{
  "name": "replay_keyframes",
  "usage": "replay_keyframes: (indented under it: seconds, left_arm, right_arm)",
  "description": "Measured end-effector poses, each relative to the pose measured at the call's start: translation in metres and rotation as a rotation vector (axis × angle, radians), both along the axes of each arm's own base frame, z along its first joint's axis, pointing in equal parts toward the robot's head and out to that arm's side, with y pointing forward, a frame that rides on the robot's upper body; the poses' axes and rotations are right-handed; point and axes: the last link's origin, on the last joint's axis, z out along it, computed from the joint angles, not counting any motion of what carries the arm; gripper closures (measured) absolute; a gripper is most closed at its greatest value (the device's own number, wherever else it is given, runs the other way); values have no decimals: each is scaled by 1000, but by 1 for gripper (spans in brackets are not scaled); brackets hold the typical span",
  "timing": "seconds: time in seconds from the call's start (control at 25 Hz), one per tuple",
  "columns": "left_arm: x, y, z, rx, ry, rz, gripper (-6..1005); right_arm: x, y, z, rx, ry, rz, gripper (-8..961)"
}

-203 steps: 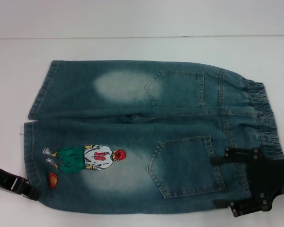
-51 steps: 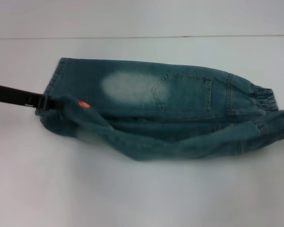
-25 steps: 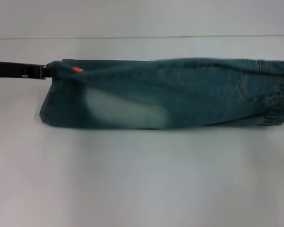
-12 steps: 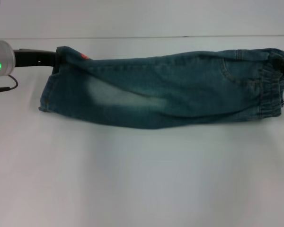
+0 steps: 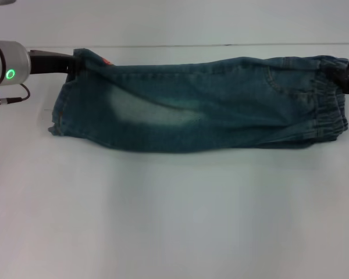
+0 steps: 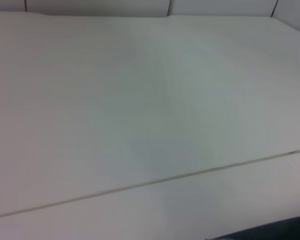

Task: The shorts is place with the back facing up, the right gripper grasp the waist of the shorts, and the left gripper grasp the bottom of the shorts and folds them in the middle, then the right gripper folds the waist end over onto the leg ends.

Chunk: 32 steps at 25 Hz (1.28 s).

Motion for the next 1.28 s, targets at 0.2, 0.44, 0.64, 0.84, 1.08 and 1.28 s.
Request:
replay_keyframes:
  seconds: [0.2, 0.44, 0.64, 0.84, 1.08, 1.28]
  left_arm:
    - [-8, 1, 5, 2, 20, 21, 923]
    - [-21, -1, 15, 6, 29, 50, 813]
    - [-24, -4, 16, 8, 28, 50, 642]
    - [-20, -6, 13, -12, 22, 18, 446]
    - [-15, -8, 12, -23, -1, -14, 278]
    - [-11, -12, 11, -47, -30, -44, 167]
  right_arm:
    - [-7, 3, -8, -31, -9, 16, 861]
    - [-13, 8, -19, -54, -46, 10, 676]
    - [-12, 9, -20, -48, -51, -7, 561]
    - [-7, 6, -16, -35, -54, -22, 425]
    - [-4, 3, -17, -42, -49, -29, 178]
    - [-10, 0, -11, -69, -24, -34, 32]
